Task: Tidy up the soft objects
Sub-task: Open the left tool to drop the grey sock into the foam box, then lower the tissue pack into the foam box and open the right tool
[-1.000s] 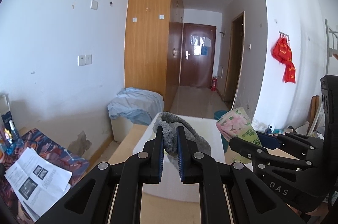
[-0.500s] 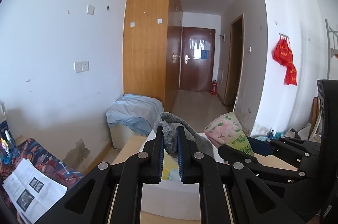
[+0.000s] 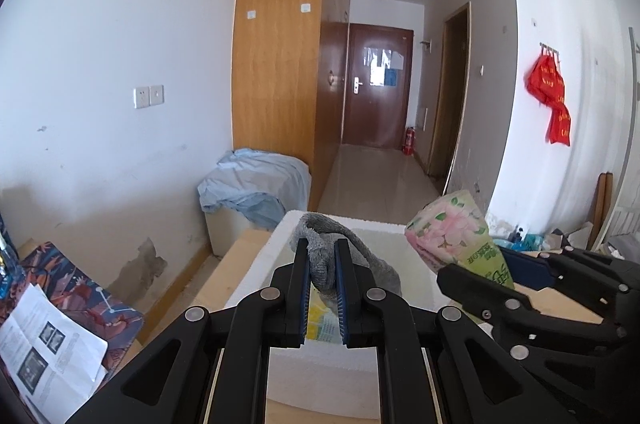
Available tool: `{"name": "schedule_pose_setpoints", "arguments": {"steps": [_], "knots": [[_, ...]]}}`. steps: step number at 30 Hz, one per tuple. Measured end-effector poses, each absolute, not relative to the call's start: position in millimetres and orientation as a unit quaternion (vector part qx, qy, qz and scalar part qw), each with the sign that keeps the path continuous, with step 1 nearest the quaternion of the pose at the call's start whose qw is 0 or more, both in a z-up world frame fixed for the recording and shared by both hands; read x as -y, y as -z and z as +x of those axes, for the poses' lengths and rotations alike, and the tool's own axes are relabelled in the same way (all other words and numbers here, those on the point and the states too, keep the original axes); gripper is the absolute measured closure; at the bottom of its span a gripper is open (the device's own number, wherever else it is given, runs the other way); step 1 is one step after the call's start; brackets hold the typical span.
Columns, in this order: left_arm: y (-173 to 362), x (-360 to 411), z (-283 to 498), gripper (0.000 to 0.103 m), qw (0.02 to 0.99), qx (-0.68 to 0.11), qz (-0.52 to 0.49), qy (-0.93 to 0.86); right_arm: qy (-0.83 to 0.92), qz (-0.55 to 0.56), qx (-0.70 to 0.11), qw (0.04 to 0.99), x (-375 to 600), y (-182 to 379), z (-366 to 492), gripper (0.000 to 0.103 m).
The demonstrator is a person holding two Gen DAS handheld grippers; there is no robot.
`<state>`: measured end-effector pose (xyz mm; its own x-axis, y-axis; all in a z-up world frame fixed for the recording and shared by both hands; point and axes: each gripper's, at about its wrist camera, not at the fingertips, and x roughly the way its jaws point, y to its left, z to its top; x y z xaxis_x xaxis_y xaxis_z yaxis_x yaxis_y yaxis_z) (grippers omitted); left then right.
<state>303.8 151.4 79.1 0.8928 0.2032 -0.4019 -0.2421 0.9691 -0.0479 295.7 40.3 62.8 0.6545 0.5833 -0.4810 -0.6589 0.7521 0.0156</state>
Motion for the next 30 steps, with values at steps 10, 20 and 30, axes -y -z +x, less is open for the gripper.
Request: {"name": "schedule_pose_setpoints", "arguments": {"steps": [10, 20, 30], "knots": [[-63.7, -154.1, 320.8, 0.088, 0.966, -0.227, -0.045, -0.115, -0.34, -0.079, -0.241, 0.906, -42.0, -61.5, 302.2, 0.065], [-65.7, -166.3, 308.3, 0.01, 0.967, -0.196, -0.057, -0.154, -0.336, -0.076, -0.241, 0.907, -41.6, -61.9, 305.4, 0.065], [-64.3, -182.2, 291.0, 0.0, 0.965, -0.196, -0.083, -0.155, -0.336, -0.08, -0.247, 0.905, -46.2, -58.1, 308.7, 0.065]]}}
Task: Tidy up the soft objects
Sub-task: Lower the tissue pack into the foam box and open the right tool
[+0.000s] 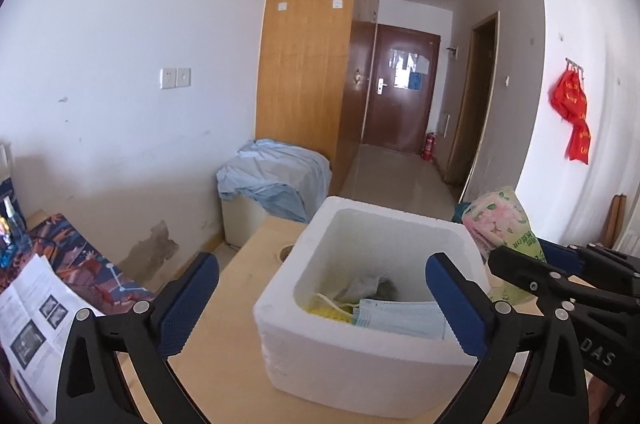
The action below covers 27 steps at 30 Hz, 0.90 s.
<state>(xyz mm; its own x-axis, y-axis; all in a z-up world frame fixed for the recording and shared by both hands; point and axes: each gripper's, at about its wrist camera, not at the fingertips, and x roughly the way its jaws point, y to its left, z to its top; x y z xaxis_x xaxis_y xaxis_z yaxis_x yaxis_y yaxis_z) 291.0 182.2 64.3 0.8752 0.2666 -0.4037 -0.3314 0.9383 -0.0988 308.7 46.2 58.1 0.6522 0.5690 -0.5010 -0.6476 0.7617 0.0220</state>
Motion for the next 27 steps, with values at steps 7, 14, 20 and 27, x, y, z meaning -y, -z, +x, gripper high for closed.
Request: {"name": "schedule_pose_setpoints", "arguments": {"steps": [7, 14, 20, 27], "knots": [[-63.2, -179.8, 275.4, 0.0, 0.967, -0.196, -0.08, -0.144, -0.339, -0.081, -0.253, 0.902, -50.3, -55.6, 314.3, 0.065], [-59.2, -175.5, 262.3, 0.0, 0.966, -0.203, -0.069, -0.145, -0.347, -0.085, -0.261, 0.897, -58.7, -51.3, 320.7, 0.065], [-54.3, -179.4, 256.8, 0.0, 0.963, -0.209, -0.074, -0.152, -0.358, -0.088, -0.272, 0.889, -66.4, -45.4, 324.5, 0.065], [-49.9, -181.6, 251.1, 0.0, 0.961, -0.215, -0.078, -0.158, -0.368, -0.096, -0.279, 0.882, -77.2, -41.6, 328.3, 0.065]]}}
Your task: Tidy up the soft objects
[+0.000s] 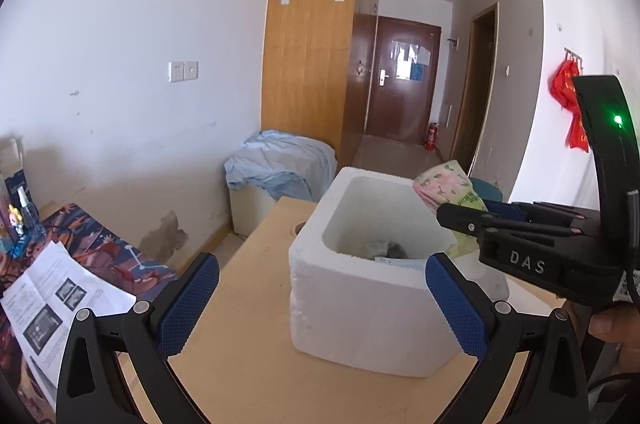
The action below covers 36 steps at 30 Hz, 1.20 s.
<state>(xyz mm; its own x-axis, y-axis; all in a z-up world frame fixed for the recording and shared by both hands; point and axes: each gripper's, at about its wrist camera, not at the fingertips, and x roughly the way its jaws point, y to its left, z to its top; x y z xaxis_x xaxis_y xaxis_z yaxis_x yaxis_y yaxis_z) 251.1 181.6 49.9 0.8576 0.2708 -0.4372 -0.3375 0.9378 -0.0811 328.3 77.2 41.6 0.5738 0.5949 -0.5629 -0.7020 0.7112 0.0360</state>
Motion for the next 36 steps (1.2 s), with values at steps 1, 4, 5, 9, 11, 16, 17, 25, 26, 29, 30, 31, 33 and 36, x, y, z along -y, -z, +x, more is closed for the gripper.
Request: {"name": "schedule_pose_setpoints", "arguments": {"steps": [1, 4, 5, 9, 11, 16, 17, 25, 26, 29, 30, 31, 33, 36], "knots": [[-49.3, -181.5, 250.0, 0.0, 0.96, -0.216, -0.079, -0.159, -0.37, -0.097, -0.28, 0.881, -79.2, -41.1, 329.2, 0.065], [-47.9, -180.9, 248.1, 0.0, 0.959, -0.219, -0.08, -0.161, -0.373, -0.096, -0.281, 0.879, -83.5, -40.4, 331.7, 0.062], [-47.5, -180.5, 247.0, 0.0, 0.959, -0.219, -0.081, -0.163, -0.373, -0.095, -0.281, 0.879, -84.0, -40.2, 332.3, 0.061], [-46.9, -179.2, 245.9, 0.0, 0.959, -0.219, -0.077, -0.163, -0.37, -0.096, -0.282, 0.88, -83.8, -39.8, 333.4, 0.056], [-46.5, -178.3, 245.1, 0.0, 0.959, -0.22, -0.077, -0.162, -0.37, -0.092, -0.282, 0.881, -81.9, -41.1, 333.1, 0.05], [-46.9, -177.8, 244.5, 0.0, 0.959, -0.221, -0.078, -0.162, -0.37, -0.089, -0.274, 0.883, -78.0, -46.3, 329.0, 0.047], [-47.3, -177.8, 244.3, 0.0, 0.959, -0.22, -0.079, -0.16, -0.372, -0.092, -0.273, 0.883, -77.4, -47.0, 326.9, 0.047], [-49.8, -172.2, 235.5, 0.0, 0.961, -0.213, -0.079, -0.158, -0.37, -0.087, -0.273, 0.884, -64.2, -50.0, 314.7, 0.047], [-50.1, -172.1, 234.5, 0.0, 0.961, -0.212, -0.08, -0.158, -0.368, -0.087, -0.273, 0.885, -61.2, -50.5, 312.8, 0.047], [-50.4, -167.4, 229.1, 0.0, 0.963, -0.207, -0.082, -0.155, -0.361, -0.082, -0.271, 0.889, -49.5, -51.9, 304.5, 0.047], [-50.4, -165.4, 227.5, 0.0, 0.963, -0.207, -0.079, -0.154, -0.358, -0.079, -0.271, 0.89, -45.1, -51.9, 301.4, 0.047], [-50.1, -163.1, 225.5, 0.0, 0.963, -0.207, -0.078, -0.153, -0.355, -0.076, -0.271, 0.891, -40.8, -51.4, 298.5, 0.047], [-49.6, -158.8, 221.4, 0.0, 0.963, -0.208, -0.075, -0.151, -0.348, -0.069, -0.273, 0.894, -30.6, -49.9, 291.1, 0.047], [-49.7, -152.4, 212.3, 0.0, 0.965, -0.209, -0.076, -0.142, -0.336, -0.062, -0.274, 0.899, -15.5, -47.1, 277.8, 0.047]]}}
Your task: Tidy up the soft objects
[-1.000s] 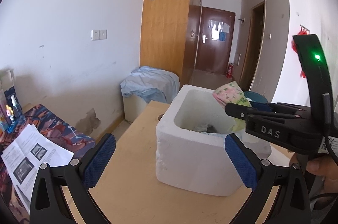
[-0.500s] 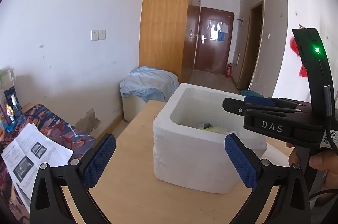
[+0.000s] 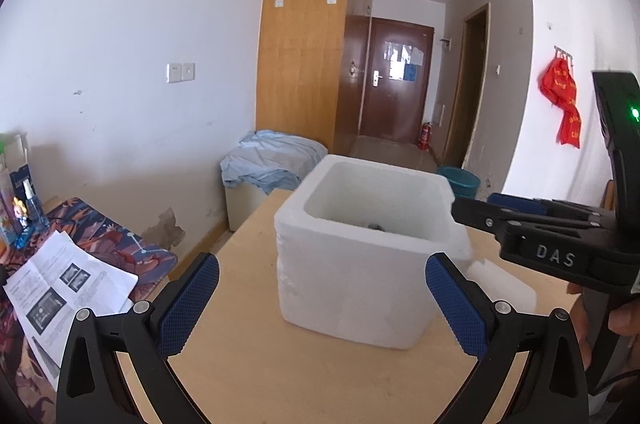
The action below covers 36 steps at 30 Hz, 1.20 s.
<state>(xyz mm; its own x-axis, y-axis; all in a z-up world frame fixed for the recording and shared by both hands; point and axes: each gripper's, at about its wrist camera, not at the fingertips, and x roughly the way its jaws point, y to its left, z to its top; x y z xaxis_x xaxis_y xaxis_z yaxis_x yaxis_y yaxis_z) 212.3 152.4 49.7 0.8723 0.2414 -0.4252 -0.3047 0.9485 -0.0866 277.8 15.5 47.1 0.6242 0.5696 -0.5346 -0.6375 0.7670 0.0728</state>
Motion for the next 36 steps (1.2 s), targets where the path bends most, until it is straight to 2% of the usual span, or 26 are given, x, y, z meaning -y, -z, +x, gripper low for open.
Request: {"name": "schedule_pose_setpoints", "arguments": {"steps": [14, 30, 36], "knots": [[-56.2, -109.2, 153.1, 0.0, 0.974, -0.19, -0.056, -0.105, -0.303, -0.029, -0.259, 0.917, 42.5, -45.8, 203.3, 0.047], [-34.6, -54.6, 102.4, 0.0, 0.981, -0.187, -0.037, -0.039, -0.246, -0.001, -0.238, 0.939, 104.3, -21.0, 127.4, 0.046], [-29.6, -34.9, 91.7, 0.0, 0.982, -0.185, -0.025, -0.014, -0.22, 0.018, -0.231, 0.948, 132.8, -13.4, 108.5, 0.042]]}}
